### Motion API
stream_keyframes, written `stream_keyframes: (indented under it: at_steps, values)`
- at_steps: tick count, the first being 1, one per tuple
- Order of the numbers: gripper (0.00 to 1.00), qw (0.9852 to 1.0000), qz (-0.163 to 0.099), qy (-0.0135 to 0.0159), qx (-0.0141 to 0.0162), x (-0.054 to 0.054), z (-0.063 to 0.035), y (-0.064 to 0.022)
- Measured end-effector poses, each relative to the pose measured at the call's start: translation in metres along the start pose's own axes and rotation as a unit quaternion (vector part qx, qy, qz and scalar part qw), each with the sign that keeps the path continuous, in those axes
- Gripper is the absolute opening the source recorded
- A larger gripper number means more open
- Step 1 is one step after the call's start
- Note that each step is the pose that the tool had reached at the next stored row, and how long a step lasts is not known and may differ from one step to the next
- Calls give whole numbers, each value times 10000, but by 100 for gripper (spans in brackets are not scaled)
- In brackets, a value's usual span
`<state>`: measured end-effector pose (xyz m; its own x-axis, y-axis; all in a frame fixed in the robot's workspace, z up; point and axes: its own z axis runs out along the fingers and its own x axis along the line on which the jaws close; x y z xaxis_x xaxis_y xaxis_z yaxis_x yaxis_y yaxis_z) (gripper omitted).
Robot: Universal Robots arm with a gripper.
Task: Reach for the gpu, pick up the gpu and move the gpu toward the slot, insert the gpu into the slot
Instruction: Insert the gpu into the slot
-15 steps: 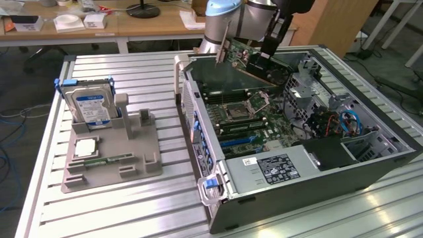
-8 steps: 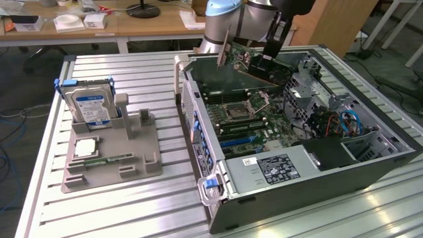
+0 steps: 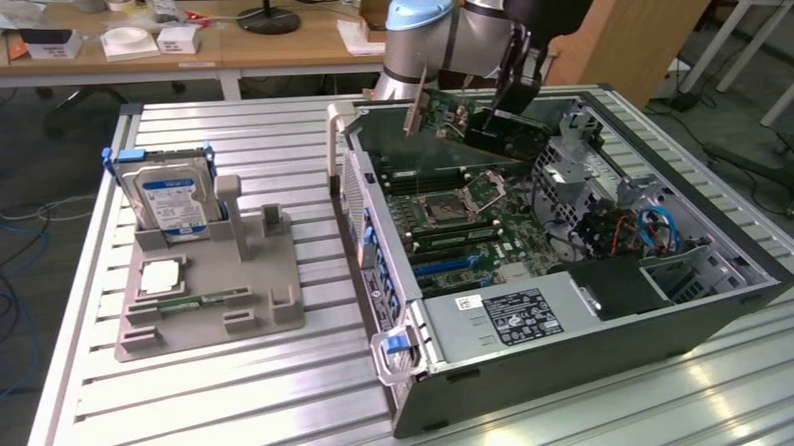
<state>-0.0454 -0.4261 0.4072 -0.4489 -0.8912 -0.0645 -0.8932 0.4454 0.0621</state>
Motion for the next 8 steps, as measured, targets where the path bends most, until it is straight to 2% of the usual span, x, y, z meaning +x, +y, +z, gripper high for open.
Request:
stream_keyframes:
  at_steps: [3,6,7,8]
  values:
    - [26,9996,-276,9,3,1,22,-2]
    - [26,9985,-546,16,10,2,42,-4]
    - [26,9980,-634,18,14,3,49,-4]
    - [26,9959,-909,20,34,4,69,-4]
